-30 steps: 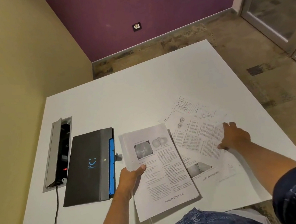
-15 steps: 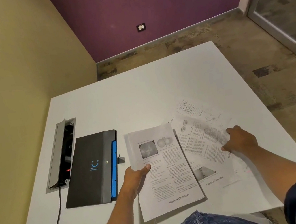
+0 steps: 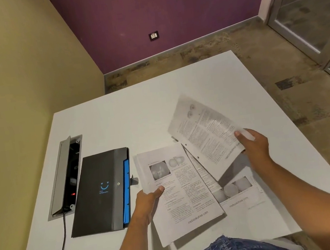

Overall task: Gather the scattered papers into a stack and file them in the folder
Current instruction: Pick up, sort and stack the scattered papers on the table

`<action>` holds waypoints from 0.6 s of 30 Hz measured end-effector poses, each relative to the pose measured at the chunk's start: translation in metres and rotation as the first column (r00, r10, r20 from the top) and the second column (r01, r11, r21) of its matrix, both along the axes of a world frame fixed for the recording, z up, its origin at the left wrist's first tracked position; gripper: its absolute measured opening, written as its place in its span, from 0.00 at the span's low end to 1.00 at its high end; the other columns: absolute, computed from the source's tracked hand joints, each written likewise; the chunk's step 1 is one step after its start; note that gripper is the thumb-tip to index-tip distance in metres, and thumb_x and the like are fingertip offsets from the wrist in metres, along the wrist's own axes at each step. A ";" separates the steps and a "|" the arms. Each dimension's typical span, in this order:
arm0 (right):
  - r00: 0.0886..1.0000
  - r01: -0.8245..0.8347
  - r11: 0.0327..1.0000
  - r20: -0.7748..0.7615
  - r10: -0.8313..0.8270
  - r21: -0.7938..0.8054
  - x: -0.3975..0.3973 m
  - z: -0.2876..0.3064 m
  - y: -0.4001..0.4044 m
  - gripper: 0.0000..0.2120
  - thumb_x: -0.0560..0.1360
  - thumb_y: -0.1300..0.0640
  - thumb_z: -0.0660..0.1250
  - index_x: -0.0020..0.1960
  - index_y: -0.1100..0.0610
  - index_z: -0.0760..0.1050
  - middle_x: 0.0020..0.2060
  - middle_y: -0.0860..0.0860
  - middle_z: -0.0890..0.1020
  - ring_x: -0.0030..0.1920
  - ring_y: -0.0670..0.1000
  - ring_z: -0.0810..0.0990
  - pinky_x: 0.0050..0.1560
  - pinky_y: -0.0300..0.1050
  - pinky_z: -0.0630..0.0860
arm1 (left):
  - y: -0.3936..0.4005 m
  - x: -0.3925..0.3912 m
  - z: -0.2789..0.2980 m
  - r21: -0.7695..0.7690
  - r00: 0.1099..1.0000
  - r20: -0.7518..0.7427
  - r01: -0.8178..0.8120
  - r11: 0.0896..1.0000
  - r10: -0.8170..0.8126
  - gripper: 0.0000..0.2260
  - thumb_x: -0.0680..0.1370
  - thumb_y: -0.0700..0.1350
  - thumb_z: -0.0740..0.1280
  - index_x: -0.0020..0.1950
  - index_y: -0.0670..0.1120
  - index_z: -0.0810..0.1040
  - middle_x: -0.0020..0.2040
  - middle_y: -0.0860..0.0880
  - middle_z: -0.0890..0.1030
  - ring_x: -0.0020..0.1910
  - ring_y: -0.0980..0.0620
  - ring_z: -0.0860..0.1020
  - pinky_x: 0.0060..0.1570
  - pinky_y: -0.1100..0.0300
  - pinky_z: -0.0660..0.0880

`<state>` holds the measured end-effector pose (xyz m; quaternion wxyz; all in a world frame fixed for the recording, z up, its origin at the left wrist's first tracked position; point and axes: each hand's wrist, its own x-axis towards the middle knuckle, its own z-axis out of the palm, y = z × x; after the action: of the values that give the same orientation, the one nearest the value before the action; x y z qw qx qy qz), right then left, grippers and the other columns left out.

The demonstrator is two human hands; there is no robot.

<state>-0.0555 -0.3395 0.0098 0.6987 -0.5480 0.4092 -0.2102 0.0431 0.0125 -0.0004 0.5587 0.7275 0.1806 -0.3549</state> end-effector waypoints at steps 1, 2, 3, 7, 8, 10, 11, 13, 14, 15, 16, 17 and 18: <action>1.000 -0.020 1.000 -0.005 0.020 0.021 0.002 0.003 0.008 0.10 0.77 0.56 0.75 0.57 0.58 0.83 0.48 0.56 0.86 0.43 0.53 0.84 0.36 0.41 0.81 | -0.001 0.000 0.001 -0.009 1.000 0.004 -0.006 1.000 0.006 0.10 0.78 0.42 0.74 0.58 0.46 0.80 0.51 0.44 0.87 0.51 0.41 0.86 0.43 0.50 0.82; 0.998 -0.054 0.998 -0.015 0.055 0.039 0.004 0.004 0.017 0.11 0.77 0.56 0.74 0.58 0.58 0.82 0.49 0.56 0.86 0.43 0.53 0.84 0.33 0.40 0.80 | -0.003 0.001 0.001 -0.021 1.000 0.010 -0.011 1.000 0.011 0.10 0.78 0.42 0.74 0.58 0.46 0.81 0.52 0.44 0.87 0.51 0.41 0.86 0.45 0.49 0.82; 0.994 -0.099 0.994 -0.031 0.101 0.047 0.003 0.004 0.027 0.12 0.78 0.56 0.74 0.60 0.58 0.82 0.49 0.56 0.87 0.43 0.52 0.84 0.32 0.40 0.79 | -0.004 0.002 0.001 -0.029 1.000 0.015 -0.016 0.999 0.016 0.11 0.78 0.42 0.74 0.59 0.46 0.81 0.52 0.44 0.87 0.52 0.40 0.85 0.48 0.47 0.82; 0.988 -0.151 0.979 0.030 0.149 0.134 -0.001 0.000 0.060 0.12 0.77 0.58 0.74 0.60 0.59 0.82 0.50 0.60 0.87 0.41 0.52 0.84 0.30 0.42 0.74 | -0.009 0.008 0.003 -0.051 0.999 0.027 -0.034 0.998 0.036 0.13 0.77 0.42 0.75 0.61 0.45 0.81 0.54 0.44 0.87 0.53 0.40 0.85 0.51 0.46 0.82; 0.988 -0.140 0.974 0.083 0.127 0.178 -0.001 0.002 0.063 0.13 0.76 0.57 0.75 0.59 0.59 0.82 0.52 0.62 0.86 0.44 0.55 0.83 0.34 0.43 0.74 | -0.010 0.009 0.003 -0.060 0.999 0.028 -0.040 0.997 0.041 0.13 0.77 0.42 0.75 0.61 0.44 0.81 0.53 0.44 0.87 0.53 0.39 0.85 0.51 0.46 0.82; 0.976 -0.150 0.957 0.193 0.103 0.247 0.002 0.008 0.065 0.21 0.70 0.51 0.80 0.58 0.60 0.83 0.55 0.65 0.85 0.49 0.60 0.82 0.43 0.47 0.74 | -0.011 0.012 0.002 -0.070 0.998 0.024 -0.053 0.996 0.055 0.14 0.77 0.41 0.75 0.62 0.42 0.81 0.53 0.43 0.87 0.54 0.39 0.85 0.52 0.46 0.82; 0.967 -0.176 0.948 0.227 0.115 0.267 0.004 0.010 0.064 0.27 0.65 0.48 0.83 0.59 0.60 0.83 0.56 0.65 0.85 0.50 0.61 0.82 0.47 0.49 0.76 | -0.011 0.013 0.001 -0.067 0.998 0.019 -0.062 0.996 0.064 0.15 0.77 0.40 0.75 0.62 0.42 0.81 0.53 0.42 0.87 0.54 0.38 0.85 0.52 0.46 0.82; 0.950 -0.227 0.929 0.278 0.144 0.293 0.008 0.015 0.059 0.34 0.58 0.46 0.86 0.59 0.60 0.83 0.55 0.63 0.85 0.51 0.61 0.84 0.49 0.50 0.80 | -0.012 0.015 -0.001 -0.047 0.996 0.007 -0.084 0.995 0.084 0.15 0.77 0.40 0.75 0.63 0.42 0.80 0.54 0.41 0.87 0.54 0.38 0.85 0.51 0.45 0.82; 0.945 -0.248 0.921 0.286 0.161 0.300 0.010 0.019 0.057 0.34 0.58 0.46 0.86 0.59 0.60 0.83 0.55 0.63 0.86 0.51 0.60 0.84 0.49 0.49 0.80 | -0.012 0.015 -0.001 -0.040 0.996 0.005 -0.092 0.995 0.092 0.16 0.77 0.41 0.75 0.63 0.42 0.80 0.54 0.41 0.86 0.54 0.38 0.84 0.52 0.44 0.82; 0.942 -0.272 0.915 0.277 0.190 0.297 0.012 0.022 0.055 0.32 0.60 0.47 0.86 0.59 0.59 0.83 0.55 0.62 0.86 0.50 0.59 0.84 0.46 0.46 0.79 | -0.013 0.016 -0.002 -0.040 0.995 0.005 -0.098 0.994 0.098 0.16 0.77 0.41 0.75 0.63 0.42 0.79 0.54 0.41 0.86 0.54 0.38 0.84 0.52 0.43 0.82; 0.942 -0.291 0.914 0.249 0.223 0.282 0.012 0.025 0.055 0.28 0.64 0.49 0.84 0.60 0.59 0.83 0.55 0.61 0.86 0.48 0.57 0.85 0.41 0.43 0.78 | -0.014 0.017 -0.002 -0.045 0.995 0.007 -0.102 0.994 0.102 0.16 0.77 0.41 0.75 0.64 0.43 0.79 0.55 0.41 0.86 0.54 0.38 0.84 0.52 0.42 0.82; 0.944 -0.307 0.918 0.200 0.261 0.249 0.012 0.026 0.057 0.23 0.69 0.53 0.81 0.61 0.60 0.82 0.52 0.59 0.87 0.43 0.54 0.86 0.33 0.40 0.78 | -0.015 0.018 -0.003 -0.056 0.994 0.009 -0.110 0.992 0.111 0.17 0.77 0.41 0.75 0.64 0.42 0.79 0.55 0.41 0.86 0.54 0.37 0.84 0.54 0.40 0.81; 0.944 -0.324 0.925 0.123 0.305 0.198 0.011 0.027 0.059 0.19 0.73 0.56 0.78 0.62 0.60 0.81 0.49 0.56 0.88 0.39 0.50 0.86 0.28 0.38 0.76 | -0.016 0.019 -0.003 -0.069 0.992 0.010 -0.123 0.990 0.124 0.17 0.76 0.40 0.76 0.64 0.42 0.79 0.55 0.41 0.86 0.55 0.37 0.84 0.56 0.39 0.81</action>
<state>-0.0441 -0.2802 0.0371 0.7963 -0.5174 0.3045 -0.0740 0.0624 -0.0038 -0.0029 0.6053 0.6981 0.2089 -0.3204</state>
